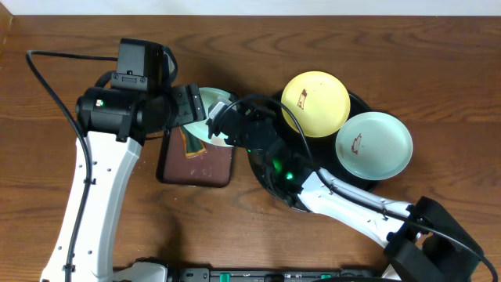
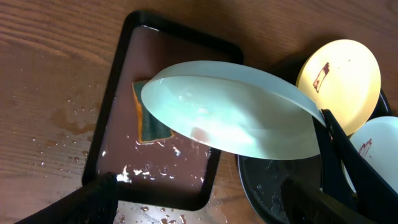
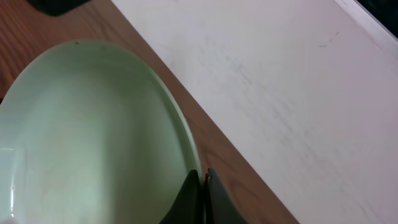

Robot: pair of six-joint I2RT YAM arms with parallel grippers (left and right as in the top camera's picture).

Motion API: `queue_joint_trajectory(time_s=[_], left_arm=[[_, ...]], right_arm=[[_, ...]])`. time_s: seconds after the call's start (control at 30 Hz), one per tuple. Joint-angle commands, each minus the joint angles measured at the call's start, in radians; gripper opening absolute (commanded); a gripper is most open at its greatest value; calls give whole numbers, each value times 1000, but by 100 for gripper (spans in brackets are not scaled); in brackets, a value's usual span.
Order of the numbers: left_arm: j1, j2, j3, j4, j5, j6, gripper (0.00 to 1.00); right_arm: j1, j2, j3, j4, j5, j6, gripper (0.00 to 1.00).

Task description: Clean dirty plates on tray and stack at the side

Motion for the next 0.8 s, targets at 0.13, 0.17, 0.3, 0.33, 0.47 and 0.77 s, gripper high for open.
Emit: queue_joint_trajectory(time_s=[0.13,0.17,0.3,0.33,0.47,0.77], left_arm=[[3,-1,11,-2,13,7,84],[3,-1,11,-2,13,7,84],[3,-1,11,-2,13,7,84],[3,-1,11,-2,13,7,84],[3,-1,11,-2,13,7,84],[3,-1,11,-2,13,7,84]], right_arm=[[3,-21,20,14,14,-8,1],[3,-21,20,16,18,-8,1],[2,-21,20,33,34,-8,1],[2,-21,20,35,34,-8,1],[2,-21,20,13,40,12,1],[3,-21,20,64,187,14,1]])
